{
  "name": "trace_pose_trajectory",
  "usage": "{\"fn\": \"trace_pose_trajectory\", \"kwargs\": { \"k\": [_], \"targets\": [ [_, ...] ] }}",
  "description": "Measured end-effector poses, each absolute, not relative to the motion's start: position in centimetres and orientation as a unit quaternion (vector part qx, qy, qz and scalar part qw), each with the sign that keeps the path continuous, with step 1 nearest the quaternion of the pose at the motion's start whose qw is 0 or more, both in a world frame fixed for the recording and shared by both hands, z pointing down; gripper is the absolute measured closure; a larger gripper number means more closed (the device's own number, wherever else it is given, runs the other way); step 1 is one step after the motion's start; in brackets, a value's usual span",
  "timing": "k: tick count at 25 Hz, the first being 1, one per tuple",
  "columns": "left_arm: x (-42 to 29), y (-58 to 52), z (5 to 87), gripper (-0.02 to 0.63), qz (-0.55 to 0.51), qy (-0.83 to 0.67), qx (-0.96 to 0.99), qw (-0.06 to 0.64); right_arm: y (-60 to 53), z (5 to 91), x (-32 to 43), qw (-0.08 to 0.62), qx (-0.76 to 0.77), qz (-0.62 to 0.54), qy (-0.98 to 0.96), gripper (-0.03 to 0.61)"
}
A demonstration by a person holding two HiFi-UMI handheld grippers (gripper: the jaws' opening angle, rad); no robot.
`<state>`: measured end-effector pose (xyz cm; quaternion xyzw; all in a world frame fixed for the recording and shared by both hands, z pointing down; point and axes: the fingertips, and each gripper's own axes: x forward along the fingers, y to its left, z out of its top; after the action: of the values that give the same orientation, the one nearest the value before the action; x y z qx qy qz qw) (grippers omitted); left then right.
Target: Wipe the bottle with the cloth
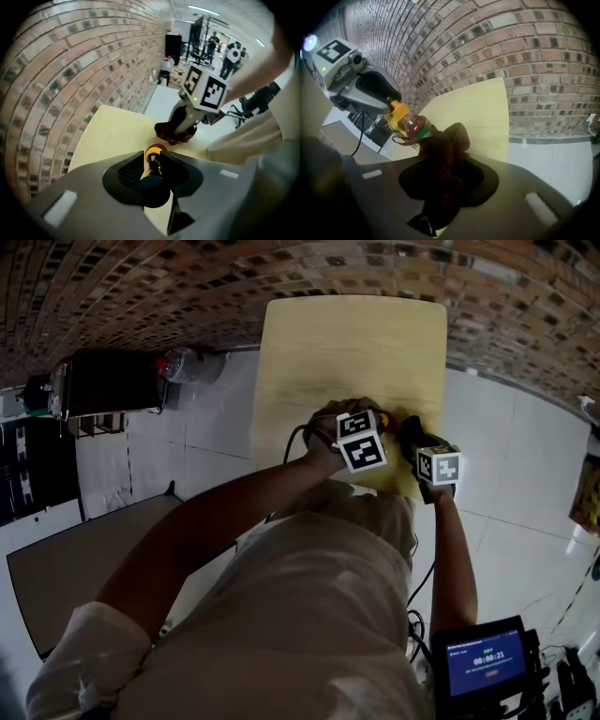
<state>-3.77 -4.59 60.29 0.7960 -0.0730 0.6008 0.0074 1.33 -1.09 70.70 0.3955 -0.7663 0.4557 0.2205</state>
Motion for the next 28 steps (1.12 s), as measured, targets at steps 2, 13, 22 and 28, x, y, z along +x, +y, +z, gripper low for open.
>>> {"fn": "trace_pose_trajectory", "kwargs": {
  "k": [2,13,22,28],
  "targets": [
    [-4.1,-5.9,60.2,0.488,0.596,-0.123,0.792,0.041,-0.5,71.0,1.0,0.220,0.395,0.460,-0.764,0.480],
    [-4.6,-5.2,60.1,0.312,0.586,-0.126,0.800,0.019,2.5,70.6,-1.8,0.215,0.380,0.470,-0.767,0.480],
    [-9.1,-5.7,59.0,0.284,0.582,-0.116,0.805,-0.005,4.4,70.9,-2.2,0.229,0.369,0.468,-0.770,0.480],
    [-8.8,-5.3,58.3,0.290,0.562,-0.075,0.824,-0.008,6.2,70.3,-2.0,0.229,0.370,0.464,-0.772,0.480]
  ]
}}
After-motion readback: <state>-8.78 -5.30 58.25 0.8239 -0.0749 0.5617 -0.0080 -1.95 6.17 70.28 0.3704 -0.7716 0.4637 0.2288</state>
